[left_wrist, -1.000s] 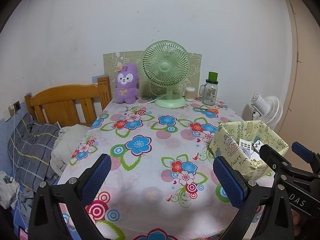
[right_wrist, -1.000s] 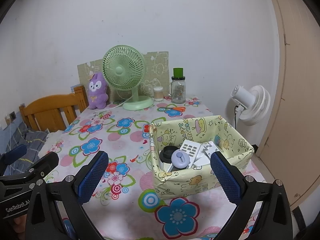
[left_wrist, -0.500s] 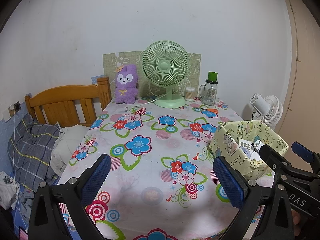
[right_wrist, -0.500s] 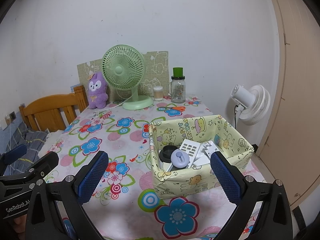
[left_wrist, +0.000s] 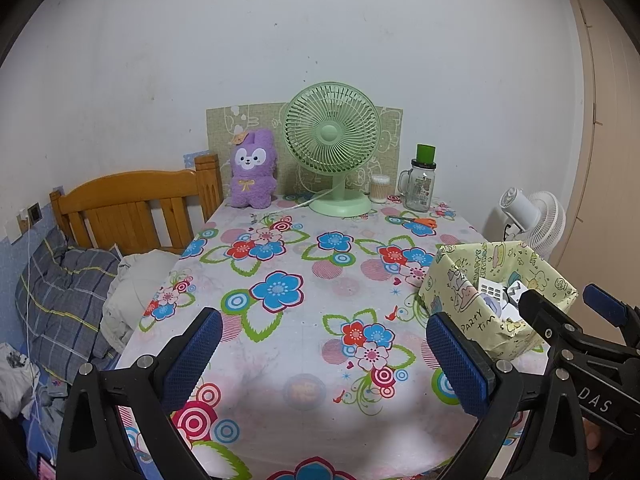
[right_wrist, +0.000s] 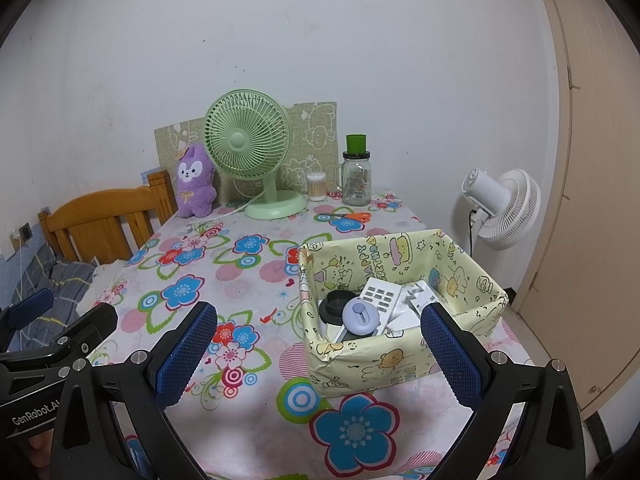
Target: Organize rigid objects
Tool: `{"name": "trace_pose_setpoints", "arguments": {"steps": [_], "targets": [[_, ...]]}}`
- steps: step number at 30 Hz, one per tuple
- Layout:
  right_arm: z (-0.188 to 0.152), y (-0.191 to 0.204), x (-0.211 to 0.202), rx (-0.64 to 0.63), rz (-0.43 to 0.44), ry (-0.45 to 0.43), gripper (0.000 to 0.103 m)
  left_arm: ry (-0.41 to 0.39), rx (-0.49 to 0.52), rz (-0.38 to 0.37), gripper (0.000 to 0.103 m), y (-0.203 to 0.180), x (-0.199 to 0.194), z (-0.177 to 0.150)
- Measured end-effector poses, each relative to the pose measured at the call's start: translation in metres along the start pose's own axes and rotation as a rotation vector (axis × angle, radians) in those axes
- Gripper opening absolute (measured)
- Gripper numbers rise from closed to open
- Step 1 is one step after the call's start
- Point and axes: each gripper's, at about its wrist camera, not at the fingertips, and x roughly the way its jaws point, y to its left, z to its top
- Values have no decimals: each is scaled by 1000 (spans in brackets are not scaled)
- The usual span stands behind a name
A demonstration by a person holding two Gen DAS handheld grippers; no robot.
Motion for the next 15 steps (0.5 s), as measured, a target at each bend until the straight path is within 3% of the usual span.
{"name": "trace_pose_setpoints", "arguments": {"steps": [15], "targets": [[0, 1, 1, -1, -2, 3, 103, 0, -3, -6, 103, 0, 2, 0]]}}
